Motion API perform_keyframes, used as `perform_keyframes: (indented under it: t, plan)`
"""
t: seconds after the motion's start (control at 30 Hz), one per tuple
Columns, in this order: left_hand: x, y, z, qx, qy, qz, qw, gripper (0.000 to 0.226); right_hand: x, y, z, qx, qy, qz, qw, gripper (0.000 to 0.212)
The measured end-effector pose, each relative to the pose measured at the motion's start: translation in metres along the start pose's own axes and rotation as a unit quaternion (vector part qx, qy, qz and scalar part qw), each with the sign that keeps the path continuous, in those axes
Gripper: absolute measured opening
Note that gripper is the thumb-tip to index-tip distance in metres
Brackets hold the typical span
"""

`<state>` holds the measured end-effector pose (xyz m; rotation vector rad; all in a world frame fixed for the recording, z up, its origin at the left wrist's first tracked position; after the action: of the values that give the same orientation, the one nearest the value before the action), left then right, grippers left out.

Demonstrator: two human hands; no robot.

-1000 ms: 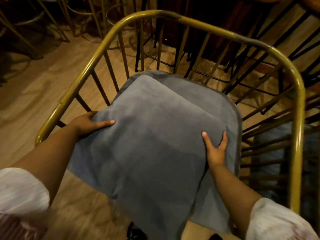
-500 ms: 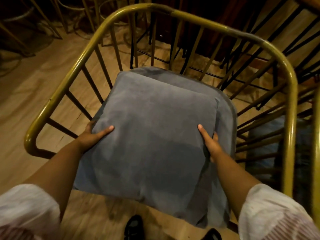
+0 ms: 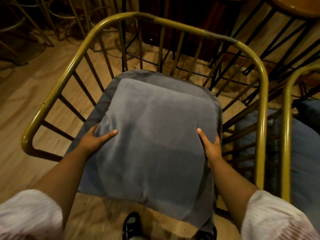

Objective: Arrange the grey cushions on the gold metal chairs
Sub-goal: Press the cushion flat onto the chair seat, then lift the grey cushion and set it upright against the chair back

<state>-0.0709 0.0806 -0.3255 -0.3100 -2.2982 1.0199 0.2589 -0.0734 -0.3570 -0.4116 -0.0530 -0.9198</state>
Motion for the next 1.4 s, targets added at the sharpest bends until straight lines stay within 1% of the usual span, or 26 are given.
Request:
perform_keyframes:
  t: [0.03,0.1,0.17,0.27,0.33,0.4,0.43,0.5,0.53,0.57,0.63,0.7,0.77,0.83,0.97,1.07,1.23,1.33,1.4]
  plan:
    - [-0.001,-0.001,0.002,0.005,0.002,-0.003,1.000,0.118,0.003,-0.005,-0.007,-0.004,0.003,-0.006,1.000,0.080]
    - [-0.003,0.004,0.008,0.017,0.007,-0.007,1.000,0.107,0.005,-0.012,-0.022,-0.016,0.002,-0.001,1.000,0.083]
    - [-0.007,0.011,0.014,0.041,0.018,-0.003,0.999,0.097,0.002,-0.014,-0.033,-0.035,-0.008,0.016,0.999,0.094]
    - [-0.014,0.018,0.015,0.071,0.032,-0.001,0.997,0.100,0.001,-0.009,-0.039,-0.080,-0.053,0.054,0.994,0.107]
    - [-0.017,0.016,0.013,0.062,0.049,-0.011,0.997,0.100,0.002,-0.007,-0.035,-0.106,-0.076,0.075,0.989,0.108]
    - [-0.020,0.010,0.006,0.051,0.084,-0.023,0.995,0.098,0.005,-0.006,-0.026,-0.106,-0.091,0.091,0.986,0.102]
    - [-0.022,0.006,0.000,0.046,0.098,-0.026,0.994,0.096,0.006,-0.005,-0.020,-0.091,-0.102,0.098,0.986,0.096]
    - [-0.028,-0.006,-0.017,0.025,0.124,-0.029,0.992,0.092,0.011,-0.005,0.000,-0.050,-0.159,0.114,0.979,0.074]
    - [-0.032,-0.015,-0.030,0.005,0.138,-0.023,0.990,0.090,0.015,-0.007,0.013,-0.030,-0.197,0.122,0.972,0.063]
    - [-0.039,-0.024,-0.044,-0.022,0.152,-0.015,0.988,0.087,0.021,-0.008,0.028,-0.006,-0.226,0.133,0.965,0.057]
    - [-0.054,-0.047,-0.078,-0.075,0.168,0.009,0.983,0.080,0.034,-0.012,0.060,0.061,-0.264,0.147,0.951,0.054]
    - [-0.072,-0.080,-0.118,-0.126,0.189,0.036,0.973,0.067,0.058,-0.019,0.095,0.131,-0.288,0.126,0.940,0.048]
    - [-0.093,-0.120,-0.158,-0.183,0.209,0.061,0.959,0.057,0.089,-0.026,0.130,0.178,-0.301,0.085,0.933,0.043]
    - [-0.114,-0.161,-0.191,-0.245,0.238,0.076,0.937,0.051,0.123,-0.031,0.159,0.215,-0.312,0.043,0.924,0.044]
    - [-0.165,-0.245,-0.249,-0.342,0.278,0.107,0.891,0.046,0.209,-0.042,0.205,0.250,-0.306,-0.024,0.918,0.048]
    - [-0.219,-0.300,-0.286,-0.413,0.289,0.125,0.855,0.044,0.285,-0.044,0.226,0.272,-0.292,-0.094,0.912,0.046]
    - [-0.340,-0.368,-0.326,-0.463,0.297,0.161,0.819,0.047,0.415,-0.017,0.229,0.271,-0.260,-0.175,0.910,0.043]
    - [-0.422,-0.397,-0.343,-0.459,0.276,0.196,0.822,0.048,0.496,0.017,0.227,0.246,-0.249,-0.204,0.914,0.042]
    - [-0.476,-0.414,-0.353,-0.443,0.291,0.202,0.823,0.055,0.552,0.047,0.219,0.215,-0.244,-0.214,0.921,0.044]
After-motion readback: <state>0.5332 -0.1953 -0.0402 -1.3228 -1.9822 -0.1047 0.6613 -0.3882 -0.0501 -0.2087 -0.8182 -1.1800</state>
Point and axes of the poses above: each hand's wrist, its own y-axis towards the middle knuckle, its own x-axis out of the back of the hand, z = x × y, the point moved 1 cm from there along y, towards the middle knuckle, and after that the axes turned 11 degrees about x, right-handed, at the moved point
